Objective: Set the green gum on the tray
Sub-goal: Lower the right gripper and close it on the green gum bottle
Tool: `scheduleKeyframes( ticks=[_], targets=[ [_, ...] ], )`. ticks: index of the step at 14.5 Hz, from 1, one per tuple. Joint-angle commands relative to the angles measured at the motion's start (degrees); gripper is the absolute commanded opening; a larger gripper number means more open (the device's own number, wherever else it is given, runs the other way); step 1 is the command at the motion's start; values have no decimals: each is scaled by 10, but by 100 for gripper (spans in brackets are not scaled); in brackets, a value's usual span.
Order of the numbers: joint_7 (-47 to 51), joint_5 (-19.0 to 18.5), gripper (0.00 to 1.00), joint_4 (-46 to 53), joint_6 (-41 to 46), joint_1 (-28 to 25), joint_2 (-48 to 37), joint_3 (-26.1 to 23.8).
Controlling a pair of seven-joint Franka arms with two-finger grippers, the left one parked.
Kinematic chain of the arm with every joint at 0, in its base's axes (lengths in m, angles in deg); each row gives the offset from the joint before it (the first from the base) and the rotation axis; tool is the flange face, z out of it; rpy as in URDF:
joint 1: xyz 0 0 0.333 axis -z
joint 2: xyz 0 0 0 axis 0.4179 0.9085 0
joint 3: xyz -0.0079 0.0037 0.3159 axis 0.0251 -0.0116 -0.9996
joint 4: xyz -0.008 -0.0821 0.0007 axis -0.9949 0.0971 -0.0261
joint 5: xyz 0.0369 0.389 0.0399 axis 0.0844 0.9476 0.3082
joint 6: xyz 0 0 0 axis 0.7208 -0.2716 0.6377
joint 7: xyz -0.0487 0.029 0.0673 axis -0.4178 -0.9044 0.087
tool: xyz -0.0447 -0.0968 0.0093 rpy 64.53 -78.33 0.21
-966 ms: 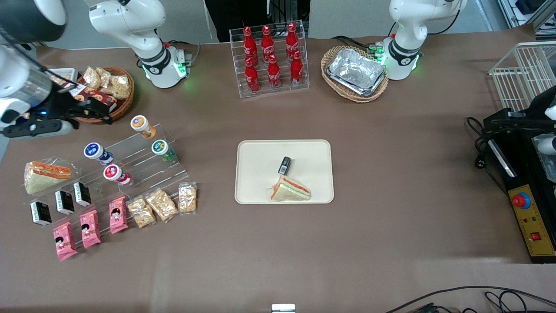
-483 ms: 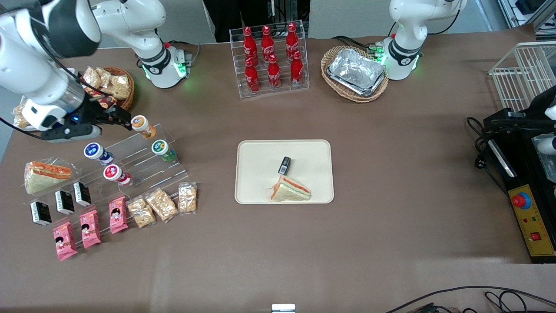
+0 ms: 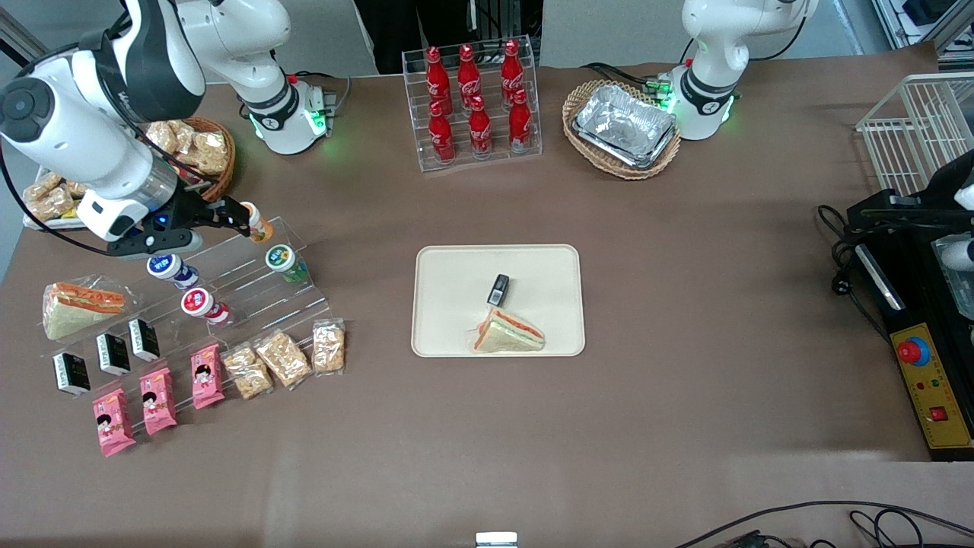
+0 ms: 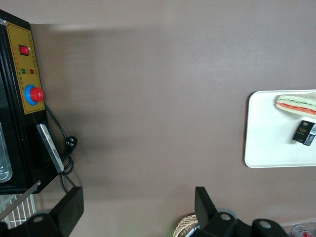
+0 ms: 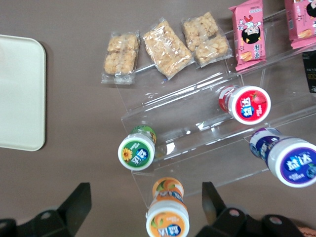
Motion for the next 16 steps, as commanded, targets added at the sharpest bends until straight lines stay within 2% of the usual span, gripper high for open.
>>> scheduleKeyframes(
  ticks=[1,9,14,15,16],
  targets=[
    [4,1,100,-40,-69,-8,23,0],
    [6,4,100,-119,-195,-45,77,0],
    [6,4,100,-124,-207,-45,91,0],
    [1,4,94,-124,-206,-46,94,0],
    [1,4,83,-124,-206,-47,97,0]
  ],
)
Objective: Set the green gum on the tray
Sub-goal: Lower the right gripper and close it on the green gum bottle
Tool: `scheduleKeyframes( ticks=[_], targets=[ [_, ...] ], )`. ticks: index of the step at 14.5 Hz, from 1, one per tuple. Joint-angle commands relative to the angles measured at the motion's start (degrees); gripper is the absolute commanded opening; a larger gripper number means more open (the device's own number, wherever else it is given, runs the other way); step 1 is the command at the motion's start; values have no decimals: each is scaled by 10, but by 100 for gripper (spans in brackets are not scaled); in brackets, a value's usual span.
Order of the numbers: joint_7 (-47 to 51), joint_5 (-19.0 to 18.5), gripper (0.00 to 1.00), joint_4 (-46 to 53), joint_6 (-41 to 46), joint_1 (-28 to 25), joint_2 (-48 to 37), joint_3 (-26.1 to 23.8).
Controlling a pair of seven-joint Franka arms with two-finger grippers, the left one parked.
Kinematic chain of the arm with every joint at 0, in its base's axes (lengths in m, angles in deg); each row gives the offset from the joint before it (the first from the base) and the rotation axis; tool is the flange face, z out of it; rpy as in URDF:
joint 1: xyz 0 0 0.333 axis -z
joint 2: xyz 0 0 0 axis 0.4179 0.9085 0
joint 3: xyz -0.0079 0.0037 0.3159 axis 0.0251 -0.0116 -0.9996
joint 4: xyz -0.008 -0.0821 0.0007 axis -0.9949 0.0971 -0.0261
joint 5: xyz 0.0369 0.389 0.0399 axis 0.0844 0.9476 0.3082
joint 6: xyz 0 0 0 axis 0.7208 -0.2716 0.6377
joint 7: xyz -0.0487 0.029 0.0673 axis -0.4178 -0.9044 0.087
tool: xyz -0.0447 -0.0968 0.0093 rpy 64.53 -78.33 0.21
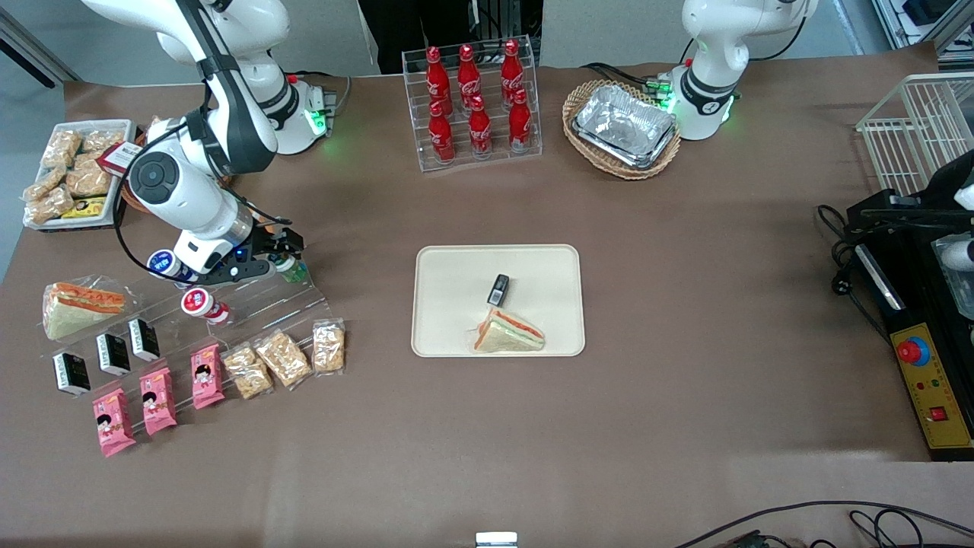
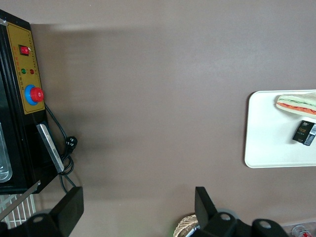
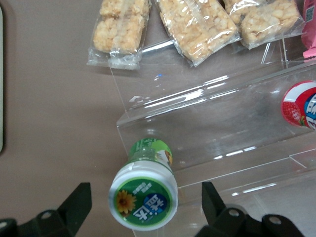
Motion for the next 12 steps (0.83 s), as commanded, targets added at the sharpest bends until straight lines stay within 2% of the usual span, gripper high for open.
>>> scheduleKeyframes(
  ticks=[1,3,7,10,12],
  targets=[
    [-1,4,73,-6,-15,-4,7,1],
    [-15,4,52,-6,-14,-4,8,1],
    [-17,4,28,-3,-7,-3,8,1],
    [-20,3,28,37,29,-2,3,2],
    [-39,2,27,114,112,1,9,5]
  ],
)
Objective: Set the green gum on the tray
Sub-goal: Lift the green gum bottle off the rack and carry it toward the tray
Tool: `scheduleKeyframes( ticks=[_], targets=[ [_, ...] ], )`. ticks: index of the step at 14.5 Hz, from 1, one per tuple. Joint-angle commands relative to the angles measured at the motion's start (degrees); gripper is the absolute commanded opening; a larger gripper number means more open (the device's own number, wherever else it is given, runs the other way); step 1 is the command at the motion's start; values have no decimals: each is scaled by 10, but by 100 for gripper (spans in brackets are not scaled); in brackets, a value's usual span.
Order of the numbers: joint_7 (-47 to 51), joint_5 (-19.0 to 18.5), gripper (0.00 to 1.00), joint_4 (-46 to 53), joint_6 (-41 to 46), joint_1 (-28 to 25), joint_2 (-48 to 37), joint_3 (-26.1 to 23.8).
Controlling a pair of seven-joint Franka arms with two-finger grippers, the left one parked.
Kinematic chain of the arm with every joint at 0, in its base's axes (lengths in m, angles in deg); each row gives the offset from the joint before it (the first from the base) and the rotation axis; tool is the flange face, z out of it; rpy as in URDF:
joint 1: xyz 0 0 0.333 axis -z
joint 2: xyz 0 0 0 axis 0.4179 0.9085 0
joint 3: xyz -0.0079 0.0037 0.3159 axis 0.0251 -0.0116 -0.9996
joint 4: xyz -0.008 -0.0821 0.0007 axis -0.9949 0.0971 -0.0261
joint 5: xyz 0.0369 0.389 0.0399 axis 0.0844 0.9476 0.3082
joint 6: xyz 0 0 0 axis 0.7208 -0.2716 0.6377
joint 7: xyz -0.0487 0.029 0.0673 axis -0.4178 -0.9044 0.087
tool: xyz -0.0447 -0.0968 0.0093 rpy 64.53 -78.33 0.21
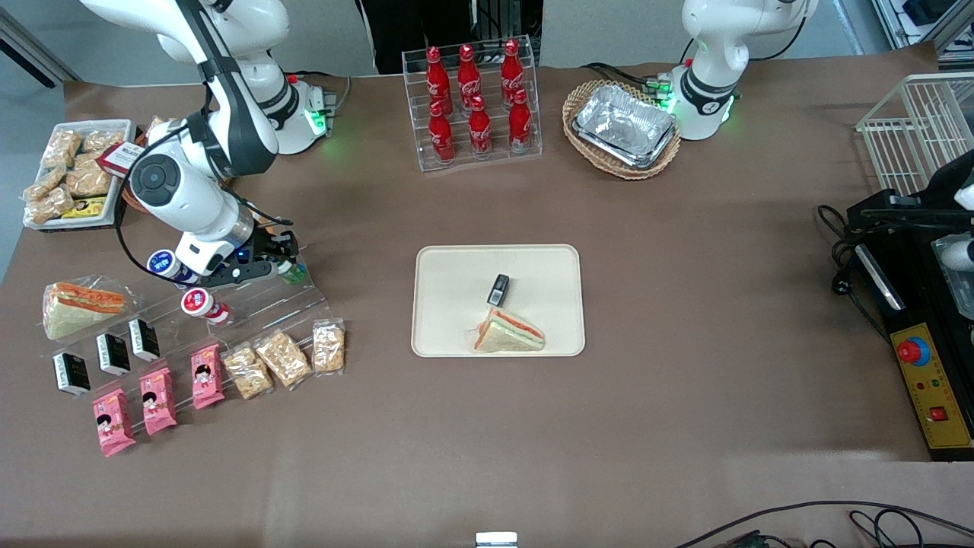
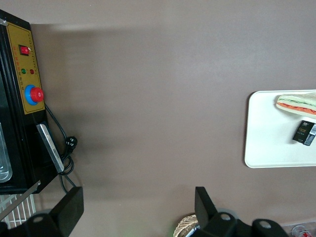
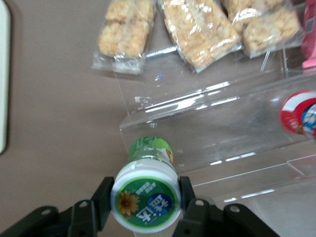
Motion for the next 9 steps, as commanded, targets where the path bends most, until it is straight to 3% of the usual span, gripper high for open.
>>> scheduleKeyframes(
  ticks=[1,9],
  targets=[
    [-31,2,27,134,138,4,10,6],
    [-37,4,27,368,345,6,41,9]
  ],
)
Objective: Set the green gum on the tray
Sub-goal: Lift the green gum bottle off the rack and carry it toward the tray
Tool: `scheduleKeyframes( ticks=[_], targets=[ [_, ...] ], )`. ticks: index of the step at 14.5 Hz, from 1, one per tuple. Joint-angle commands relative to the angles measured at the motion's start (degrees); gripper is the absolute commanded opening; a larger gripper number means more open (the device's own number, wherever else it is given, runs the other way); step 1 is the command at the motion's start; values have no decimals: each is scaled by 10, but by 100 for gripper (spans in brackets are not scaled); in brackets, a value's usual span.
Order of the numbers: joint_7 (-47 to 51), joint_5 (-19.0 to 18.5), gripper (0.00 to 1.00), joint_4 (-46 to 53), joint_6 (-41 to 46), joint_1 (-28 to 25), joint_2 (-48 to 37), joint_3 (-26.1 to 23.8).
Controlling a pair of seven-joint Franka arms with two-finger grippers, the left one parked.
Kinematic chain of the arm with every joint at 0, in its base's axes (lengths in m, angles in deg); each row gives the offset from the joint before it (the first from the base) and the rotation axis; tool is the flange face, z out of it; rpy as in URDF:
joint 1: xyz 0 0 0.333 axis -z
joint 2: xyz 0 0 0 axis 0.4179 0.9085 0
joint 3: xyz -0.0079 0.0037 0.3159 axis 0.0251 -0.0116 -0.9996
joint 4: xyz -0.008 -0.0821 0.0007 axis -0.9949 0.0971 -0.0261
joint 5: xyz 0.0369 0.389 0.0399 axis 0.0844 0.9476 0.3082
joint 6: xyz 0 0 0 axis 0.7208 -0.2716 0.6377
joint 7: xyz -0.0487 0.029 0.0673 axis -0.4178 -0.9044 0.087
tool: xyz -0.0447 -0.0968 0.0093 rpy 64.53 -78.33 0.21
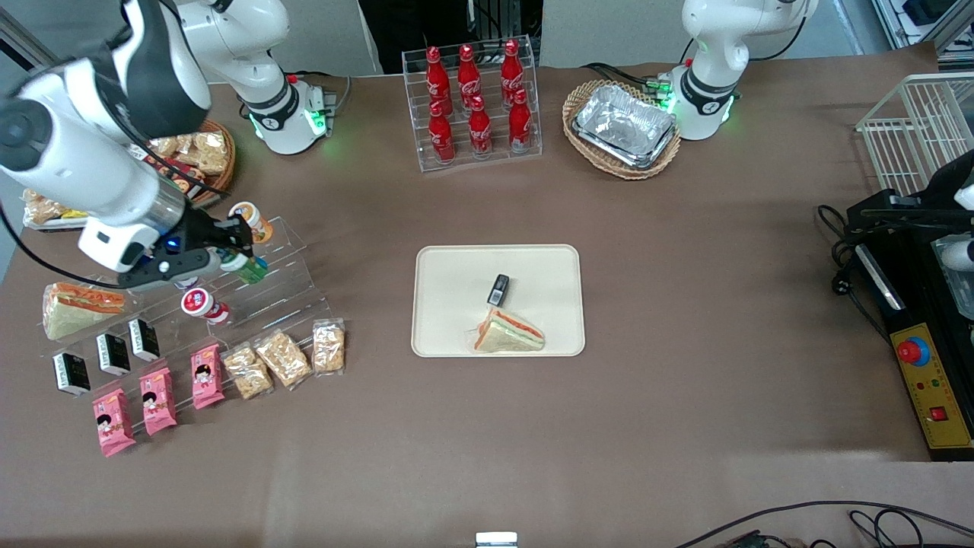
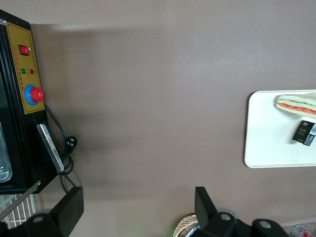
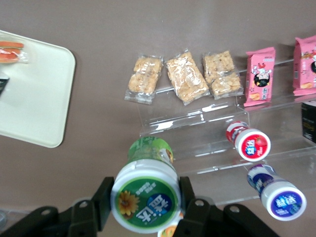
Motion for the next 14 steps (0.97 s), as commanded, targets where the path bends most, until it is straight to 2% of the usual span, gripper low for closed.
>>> scheduleKeyframes(
  ticks=[1,4,6,8,12,14],
  targets=[
    [-8,6,27,106,85,3,39,2],
    [0,21,27,140,119,-1,39,-1],
    [39,33,27,138,120,-8,39,-5],
    [98,33,27,138,119,-30,41,-25],
    [181,58,27,138,92,-83,65,-28],
    [215,59,27,130,69,-111,78,-28]
  ],
)
